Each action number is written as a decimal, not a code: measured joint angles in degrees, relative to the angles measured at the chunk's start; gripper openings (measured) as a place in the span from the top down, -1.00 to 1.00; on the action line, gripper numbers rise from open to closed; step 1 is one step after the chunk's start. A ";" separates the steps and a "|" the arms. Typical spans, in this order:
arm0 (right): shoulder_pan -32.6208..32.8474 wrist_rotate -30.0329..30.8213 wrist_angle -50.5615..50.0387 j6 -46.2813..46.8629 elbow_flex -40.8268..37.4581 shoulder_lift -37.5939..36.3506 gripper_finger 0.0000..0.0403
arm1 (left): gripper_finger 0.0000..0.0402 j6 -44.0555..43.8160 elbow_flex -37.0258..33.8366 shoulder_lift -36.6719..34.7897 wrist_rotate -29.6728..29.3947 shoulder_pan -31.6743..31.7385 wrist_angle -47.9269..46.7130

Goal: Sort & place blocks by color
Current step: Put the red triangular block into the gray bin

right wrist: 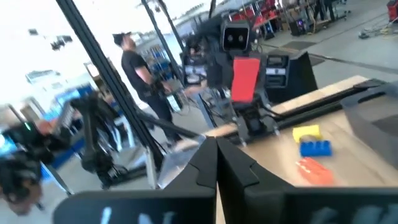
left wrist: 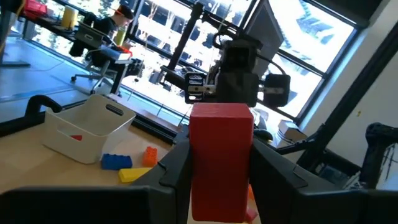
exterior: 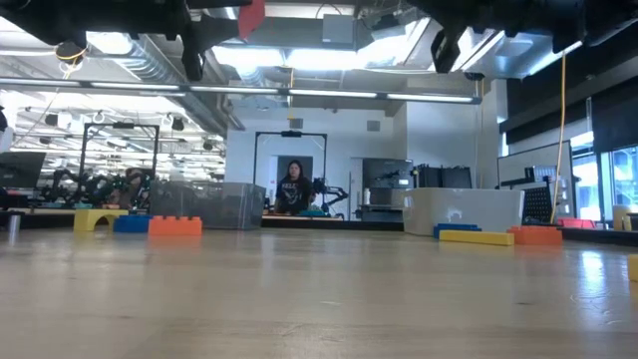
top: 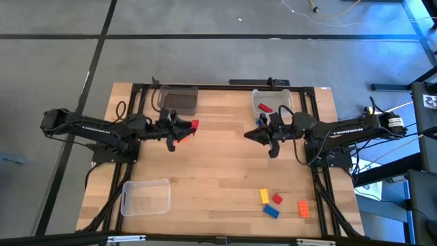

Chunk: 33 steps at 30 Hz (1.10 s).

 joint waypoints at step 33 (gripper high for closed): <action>-0.50 3.40 -14.24 -8.91 30.39 27.10 -0.50 | 0.41 3.81 14.92 14.40 8.49 -0.25 -11.13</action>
